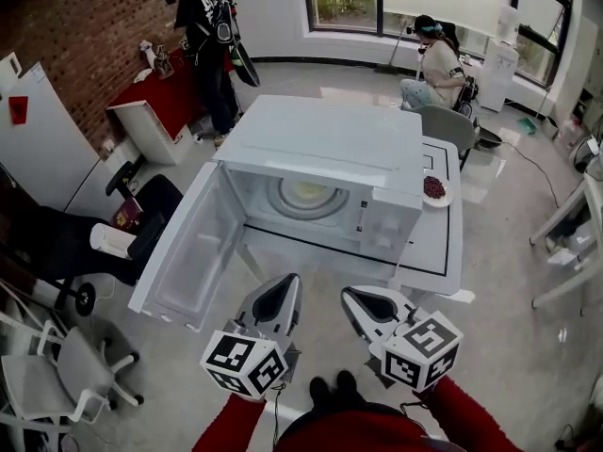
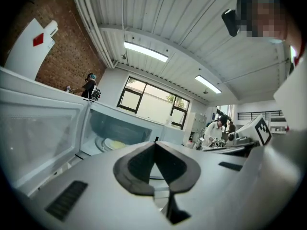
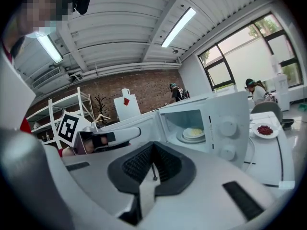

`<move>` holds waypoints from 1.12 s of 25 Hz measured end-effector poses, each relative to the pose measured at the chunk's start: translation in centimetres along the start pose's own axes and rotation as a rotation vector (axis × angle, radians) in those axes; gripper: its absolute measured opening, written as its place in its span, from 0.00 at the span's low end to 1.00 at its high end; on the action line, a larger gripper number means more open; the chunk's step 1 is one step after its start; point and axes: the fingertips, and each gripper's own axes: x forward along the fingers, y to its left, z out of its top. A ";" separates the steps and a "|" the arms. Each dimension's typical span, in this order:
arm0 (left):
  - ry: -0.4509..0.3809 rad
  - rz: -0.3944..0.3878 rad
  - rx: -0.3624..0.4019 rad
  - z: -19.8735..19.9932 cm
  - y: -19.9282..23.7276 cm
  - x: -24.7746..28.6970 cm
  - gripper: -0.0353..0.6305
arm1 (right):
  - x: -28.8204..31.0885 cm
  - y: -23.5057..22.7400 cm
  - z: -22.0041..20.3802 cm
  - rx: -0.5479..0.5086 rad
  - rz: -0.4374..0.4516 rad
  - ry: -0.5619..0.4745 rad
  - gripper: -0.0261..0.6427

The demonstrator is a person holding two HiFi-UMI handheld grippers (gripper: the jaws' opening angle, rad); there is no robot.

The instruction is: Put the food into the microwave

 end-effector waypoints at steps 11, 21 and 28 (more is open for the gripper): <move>0.008 0.057 0.128 -1.3 -2.7 -4.9 0.07 | -4.2 0.0 -0.8 -0.019 0.021 -0.041 0.06; -0.027 0.109 0.089 -1.9 -3.3 -7.3 0.07 | -4.7 0.8 -0.4 -0.083 0.044 -0.081 0.06; -0.053 0.124 0.060 -2.3 -3.9 -7.9 0.07 | -5.4 1.2 -1.1 -0.111 0.048 -0.080 0.06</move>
